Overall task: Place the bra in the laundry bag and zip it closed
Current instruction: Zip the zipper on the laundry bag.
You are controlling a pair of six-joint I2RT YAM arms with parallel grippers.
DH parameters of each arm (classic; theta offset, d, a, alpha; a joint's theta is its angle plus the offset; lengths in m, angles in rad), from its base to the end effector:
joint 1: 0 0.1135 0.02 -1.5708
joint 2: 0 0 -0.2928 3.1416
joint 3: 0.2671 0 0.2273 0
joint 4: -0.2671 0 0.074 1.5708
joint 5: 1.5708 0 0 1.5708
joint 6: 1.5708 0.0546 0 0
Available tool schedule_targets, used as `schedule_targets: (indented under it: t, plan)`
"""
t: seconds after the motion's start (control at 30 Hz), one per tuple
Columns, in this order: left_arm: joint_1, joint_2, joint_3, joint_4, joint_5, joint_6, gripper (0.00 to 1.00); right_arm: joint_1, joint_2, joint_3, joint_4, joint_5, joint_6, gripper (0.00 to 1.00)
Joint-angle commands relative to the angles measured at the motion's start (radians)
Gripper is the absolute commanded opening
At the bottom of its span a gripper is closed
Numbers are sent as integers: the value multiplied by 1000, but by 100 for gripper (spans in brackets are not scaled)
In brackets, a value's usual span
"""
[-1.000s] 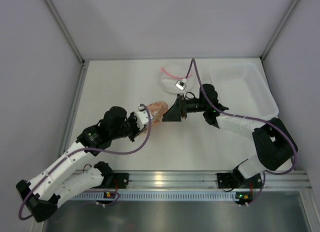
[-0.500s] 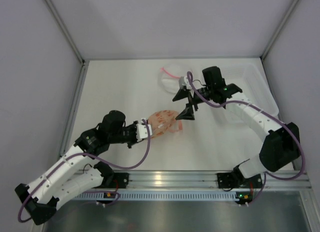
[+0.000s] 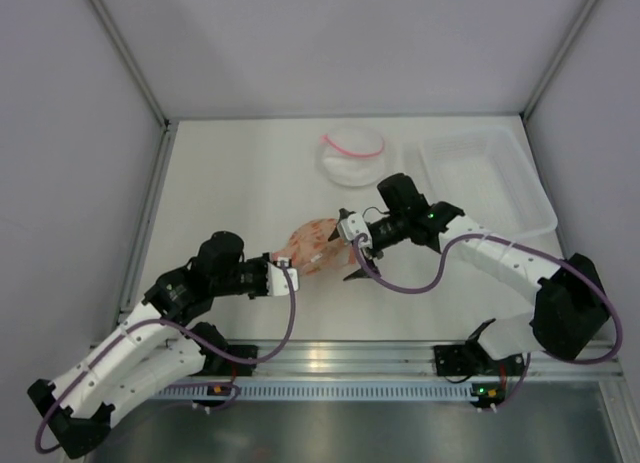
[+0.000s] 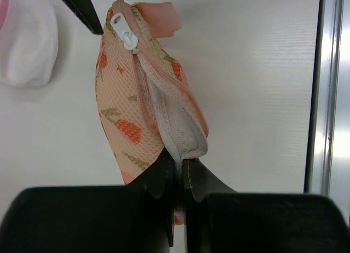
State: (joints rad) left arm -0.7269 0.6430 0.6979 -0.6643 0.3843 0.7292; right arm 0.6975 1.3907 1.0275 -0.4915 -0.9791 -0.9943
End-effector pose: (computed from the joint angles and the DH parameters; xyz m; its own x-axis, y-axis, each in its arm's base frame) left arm 0.0637 -0.0841 0.2897 0.2446 0.6091 -0.7544 0.9157 0.1108 0.3863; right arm 0.1720 0.2033 0.3010 0.3353 -0.3291 -0.8828 -0.9077 -0.3639 -0.2091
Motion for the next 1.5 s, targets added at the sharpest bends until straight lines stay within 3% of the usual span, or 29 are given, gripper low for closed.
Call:
schedule_targets:
  t: [0.0,0.17,0.27,0.3,0.33,0.37,0.4,0.47,0.5,0.57,0.6,0.67,0.7,0.87,1.03,1.1,1.17,1.47]
  plan:
    - [3,-29,-8,77,24,100,0,37,-45,-75,439,52,144,99]
    - [3,-40,-32,100,24,116,0,76,-3,-55,478,92,148,97]
    - [3,-55,-43,121,19,113,0,109,17,-35,469,122,97,70]
    - [3,-62,-54,126,12,114,0,117,21,-29,456,125,79,41]
    - [3,-77,-61,130,2,114,0,120,30,-17,438,134,59,27]
    - [3,-83,-70,140,-25,113,0,123,33,-11,400,151,7,4]
    - [3,-94,-83,141,-33,110,0,129,33,0,374,161,-25,0]
    - [3,-132,-101,140,-48,110,0,134,25,-1,358,190,-84,0]
    - [3,-149,-118,141,-58,133,5,141,18,-4,363,222,-105,0]
    - [3,-204,-152,141,-100,131,30,181,-16,-52,422,365,-153,0]
    - [3,-221,-156,140,-122,116,54,207,-24,-84,477,379,-155,0]
    - [3,-273,-149,138,-119,95,68,229,-22,-93,469,466,-190,0]
    - [3,-285,-143,134,-105,95,70,262,-19,-80,421,477,-193,0]
    - [3,-310,-98,123,-49,222,62,281,36,34,187,421,-147,0]
    - [3,-237,-101,115,125,519,53,283,85,118,30,392,-117,0]
    - [3,-220,-130,129,123,657,52,283,108,161,-19,384,-103,0]
    - [3,-213,-146,161,117,691,53,281,142,190,-88,364,-73,0]
    - [3,-246,-209,183,217,937,54,277,208,258,-116,304,60,0]
